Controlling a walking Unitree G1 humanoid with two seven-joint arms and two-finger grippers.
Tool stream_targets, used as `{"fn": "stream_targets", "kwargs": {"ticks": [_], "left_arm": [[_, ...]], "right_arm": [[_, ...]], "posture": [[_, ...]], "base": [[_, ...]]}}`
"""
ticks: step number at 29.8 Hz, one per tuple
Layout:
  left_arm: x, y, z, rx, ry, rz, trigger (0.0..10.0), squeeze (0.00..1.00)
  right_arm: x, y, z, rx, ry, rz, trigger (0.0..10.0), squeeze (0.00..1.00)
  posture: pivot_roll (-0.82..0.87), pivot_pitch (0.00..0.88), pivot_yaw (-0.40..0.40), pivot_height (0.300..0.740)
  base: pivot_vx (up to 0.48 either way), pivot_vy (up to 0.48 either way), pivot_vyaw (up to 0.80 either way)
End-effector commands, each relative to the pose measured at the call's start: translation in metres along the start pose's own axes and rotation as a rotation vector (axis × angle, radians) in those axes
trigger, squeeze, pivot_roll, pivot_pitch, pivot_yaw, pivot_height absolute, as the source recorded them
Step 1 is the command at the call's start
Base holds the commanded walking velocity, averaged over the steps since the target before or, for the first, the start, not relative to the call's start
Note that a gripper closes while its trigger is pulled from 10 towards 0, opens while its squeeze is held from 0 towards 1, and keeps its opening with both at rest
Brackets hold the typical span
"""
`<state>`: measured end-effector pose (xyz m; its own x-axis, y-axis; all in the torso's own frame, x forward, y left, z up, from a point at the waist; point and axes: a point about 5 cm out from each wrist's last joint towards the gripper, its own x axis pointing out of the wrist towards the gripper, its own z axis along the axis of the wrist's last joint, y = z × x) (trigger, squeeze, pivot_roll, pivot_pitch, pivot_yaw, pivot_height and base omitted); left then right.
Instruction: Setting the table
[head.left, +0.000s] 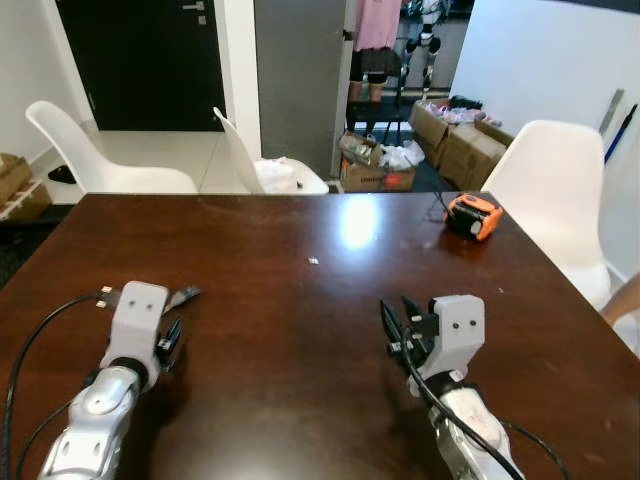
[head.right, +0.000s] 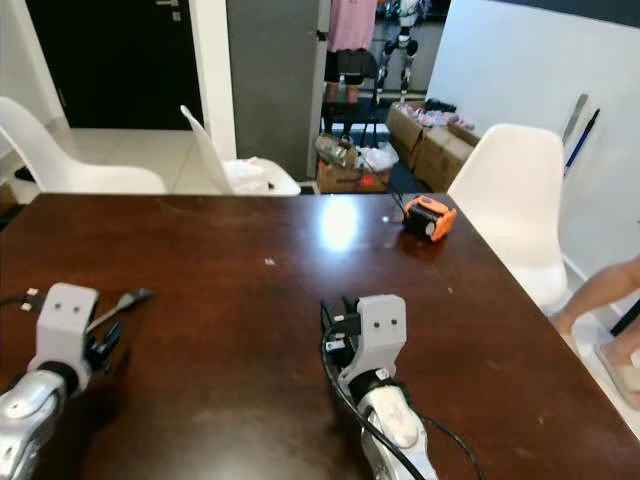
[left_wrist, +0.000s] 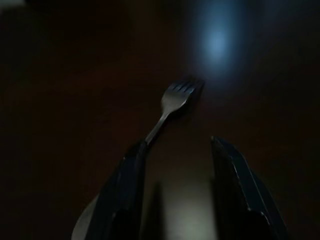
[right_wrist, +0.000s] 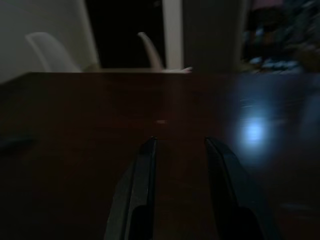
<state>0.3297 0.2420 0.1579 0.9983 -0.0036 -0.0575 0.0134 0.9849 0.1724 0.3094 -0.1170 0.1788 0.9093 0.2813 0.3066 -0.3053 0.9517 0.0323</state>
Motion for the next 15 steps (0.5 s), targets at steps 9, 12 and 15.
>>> {"fn": "stream_targets", "kwargs": {"ticks": [9, 12, 15], "left_arm": [[-0.016, 0.038, -0.008, 0.014, 0.053, 0.005, 10.0, 0.00], [-0.020, 0.055, -0.008, 0.064, 0.074, 0.051, 10.0, 0.00], [-0.020, 0.057, -0.009, 0.119, 0.085, 0.045, 10.0, 0.00]], "right_arm": [[-0.003, 0.012, -0.001, 0.039, 0.019, 0.097, 10.0, 0.00], [-0.003, 0.011, 0.001, 0.045, 0.015, 0.099, 10.0, 0.00], [-0.004, 0.011, 0.002, 0.048, 0.014, 0.103, 10.0, 0.00]], "posture": [[0.04, 0.147, 0.075, 0.740], [0.04, 0.148, 0.078, 0.740], [0.05, 0.148, 0.075, 0.740]], "base": [[0.000, 0.000, 0.00], [0.000, 0.000, 0.00], [0.000, 0.000, 0.00]]}}
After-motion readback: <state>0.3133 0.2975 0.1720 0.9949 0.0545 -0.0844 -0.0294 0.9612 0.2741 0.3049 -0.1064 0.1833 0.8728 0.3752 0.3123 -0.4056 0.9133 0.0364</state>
